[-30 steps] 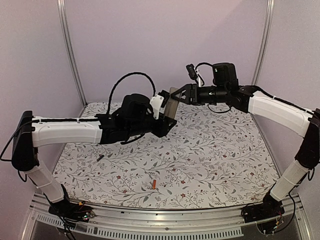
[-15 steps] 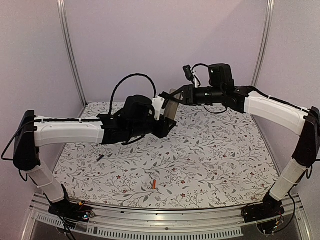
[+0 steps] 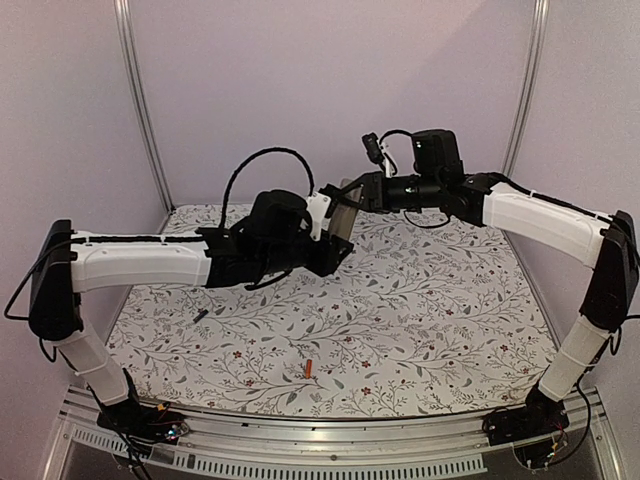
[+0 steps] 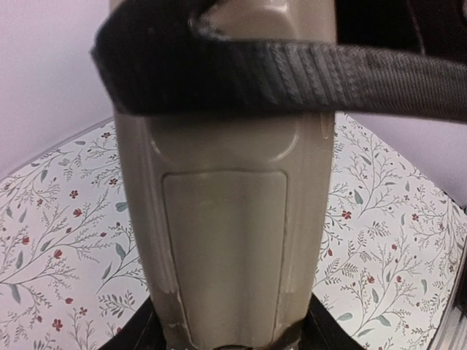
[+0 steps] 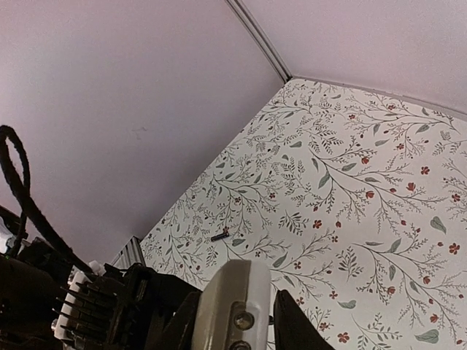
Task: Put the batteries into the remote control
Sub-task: Pass from the left arm to the right, then remove the battery cover from the remote control.
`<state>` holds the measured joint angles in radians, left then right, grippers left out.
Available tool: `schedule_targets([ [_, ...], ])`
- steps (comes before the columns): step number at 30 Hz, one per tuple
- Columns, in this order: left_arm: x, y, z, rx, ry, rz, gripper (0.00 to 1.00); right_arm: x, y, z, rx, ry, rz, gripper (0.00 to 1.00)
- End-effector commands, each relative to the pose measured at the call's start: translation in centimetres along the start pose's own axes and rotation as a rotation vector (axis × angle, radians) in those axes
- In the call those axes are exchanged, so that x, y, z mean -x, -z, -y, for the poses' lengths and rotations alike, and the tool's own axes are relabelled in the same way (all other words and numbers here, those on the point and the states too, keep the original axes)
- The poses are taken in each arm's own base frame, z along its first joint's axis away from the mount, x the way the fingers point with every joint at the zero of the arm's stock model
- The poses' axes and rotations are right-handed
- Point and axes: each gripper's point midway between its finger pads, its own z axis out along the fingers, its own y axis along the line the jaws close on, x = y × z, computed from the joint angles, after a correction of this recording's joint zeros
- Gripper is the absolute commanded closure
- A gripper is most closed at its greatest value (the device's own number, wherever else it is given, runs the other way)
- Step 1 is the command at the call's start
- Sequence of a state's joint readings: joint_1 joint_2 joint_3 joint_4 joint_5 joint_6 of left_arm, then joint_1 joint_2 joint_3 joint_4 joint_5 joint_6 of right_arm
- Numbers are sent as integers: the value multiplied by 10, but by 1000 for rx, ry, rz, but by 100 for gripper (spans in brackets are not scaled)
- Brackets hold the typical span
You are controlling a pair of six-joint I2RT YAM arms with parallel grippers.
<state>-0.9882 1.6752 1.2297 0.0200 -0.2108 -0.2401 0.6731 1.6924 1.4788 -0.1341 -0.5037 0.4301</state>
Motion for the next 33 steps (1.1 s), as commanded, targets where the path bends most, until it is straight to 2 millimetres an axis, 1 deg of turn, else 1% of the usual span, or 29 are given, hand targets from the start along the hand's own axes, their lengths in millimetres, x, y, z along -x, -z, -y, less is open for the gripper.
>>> schedule_targets([
  [1,14,3,15,-40,-3,29,72,-3,-6,5,-19,0,-16,72],
  [4,14,8,13,-50,-17,31,53,-3,-1,3,-19,12,-18,82],
  [5,14,11,12,-55,-24,33,44,-3,0,3,-16,12,-21,85],
  [7,14,17,4,-57,-33,36,34,-4,4,0,2,10,-31,90],
  [8,15,21,-1,-61,-34,40,29,-7,5,0,15,3,-40,92],
  [9,11,24,-6,-66,-37,36,25,-7,7,1,27,-6,-44,94],
  [11,17,38,-13,-70,-55,63,18,-11,11,2,49,-29,-59,97],
  [13,17,51,-15,-83,-103,88,13,-17,14,5,66,-56,-77,98],
  [16,11,68,-12,-119,-190,120,12,-30,17,7,99,-93,-115,99],
  [18,3,78,-6,-154,-305,147,14,-41,17,6,130,-114,-148,99],
  [20,-9,90,6,-198,-417,177,16,-53,17,5,158,-142,-183,99],
  [22,-27,98,18,-236,-524,180,17,-67,16,6,179,-171,-220,99],
  [25,-47,101,31,-280,-648,152,21,-83,16,7,202,-199,-259,99],
  [27,-56,100,43,-315,-706,138,25,-93,15,6,214,-218,-286,99],
  [30,-63,98,59,-350,-767,136,30,-108,11,5,229,-234,-325,100],
  [33,-69,94,66,-344,-834,130,35,-120,6,3,242,-249,-357,100],
])
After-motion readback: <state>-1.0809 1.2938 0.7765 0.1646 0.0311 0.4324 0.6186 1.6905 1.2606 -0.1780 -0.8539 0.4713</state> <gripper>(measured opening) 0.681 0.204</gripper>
